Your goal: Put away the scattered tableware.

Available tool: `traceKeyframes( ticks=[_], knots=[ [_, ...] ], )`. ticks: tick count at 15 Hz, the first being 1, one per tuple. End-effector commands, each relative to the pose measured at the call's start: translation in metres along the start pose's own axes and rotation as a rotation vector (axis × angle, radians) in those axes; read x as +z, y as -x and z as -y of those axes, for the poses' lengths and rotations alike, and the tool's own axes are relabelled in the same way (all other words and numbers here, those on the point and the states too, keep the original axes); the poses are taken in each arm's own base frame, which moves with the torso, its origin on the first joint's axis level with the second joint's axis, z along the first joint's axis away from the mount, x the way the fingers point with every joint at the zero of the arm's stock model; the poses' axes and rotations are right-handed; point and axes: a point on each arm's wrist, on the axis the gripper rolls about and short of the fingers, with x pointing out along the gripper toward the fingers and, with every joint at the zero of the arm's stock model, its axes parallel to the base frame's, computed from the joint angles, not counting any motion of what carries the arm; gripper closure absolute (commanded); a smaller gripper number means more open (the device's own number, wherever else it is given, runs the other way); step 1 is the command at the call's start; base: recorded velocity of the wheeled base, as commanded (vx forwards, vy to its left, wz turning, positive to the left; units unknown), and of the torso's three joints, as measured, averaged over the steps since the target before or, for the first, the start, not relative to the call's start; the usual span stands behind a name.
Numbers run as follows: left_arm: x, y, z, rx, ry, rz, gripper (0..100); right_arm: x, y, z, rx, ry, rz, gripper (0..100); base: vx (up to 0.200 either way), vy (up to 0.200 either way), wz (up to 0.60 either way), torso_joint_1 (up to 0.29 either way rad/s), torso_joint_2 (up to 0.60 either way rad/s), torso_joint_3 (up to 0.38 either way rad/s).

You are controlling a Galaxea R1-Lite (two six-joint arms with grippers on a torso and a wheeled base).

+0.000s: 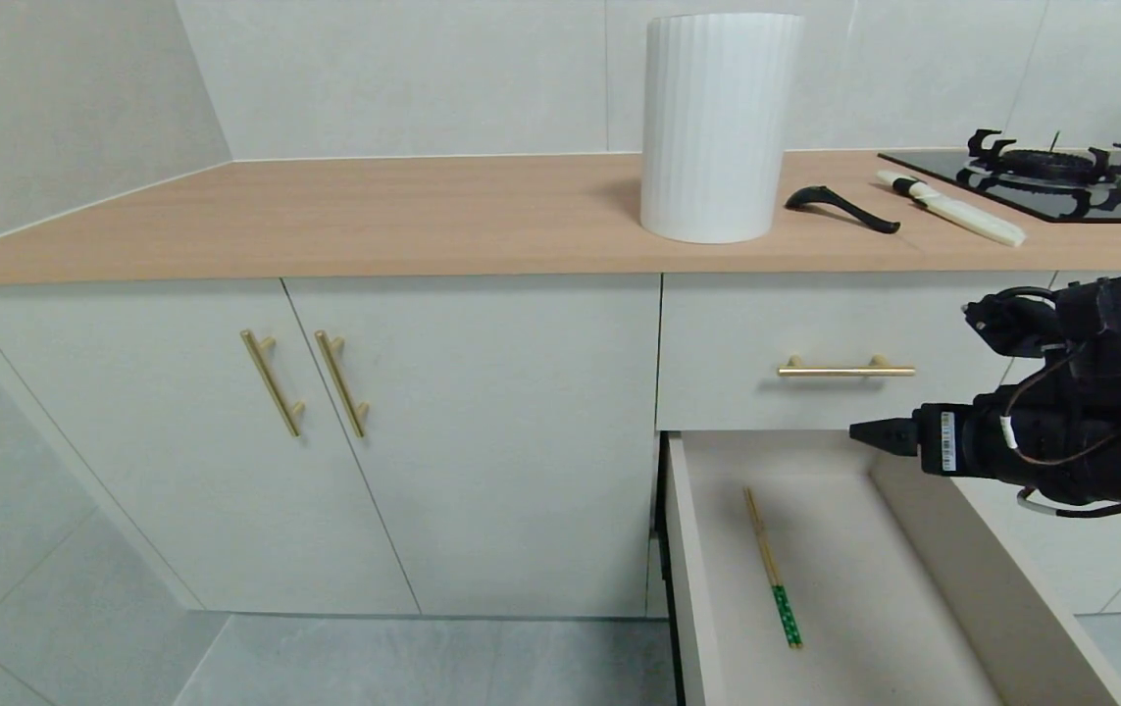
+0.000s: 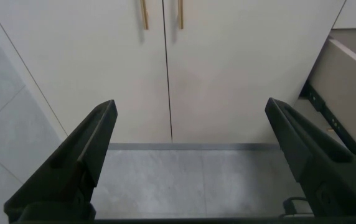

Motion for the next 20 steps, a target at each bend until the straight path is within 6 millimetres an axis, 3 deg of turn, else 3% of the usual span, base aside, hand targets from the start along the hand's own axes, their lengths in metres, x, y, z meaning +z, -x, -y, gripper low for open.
traceKeyframes(
  ticks=[1,20],
  knots=[
    [0.0,0.0,0.0,0.0,0.0,0.0,0,0.0019,0.0049,-0.0003,0.005,-0.001,0.017,0,0.0,0.0,0.0,0.036,-0.22,-0.168],
    [0.0,0.0,0.0,0.0,0.0,0.0,0,-0.0032,0.0031,0.001,0.0,0.034,-0.003,0,0.0,0.0,0.0,0.161,-0.46,-0.292]
  ],
)
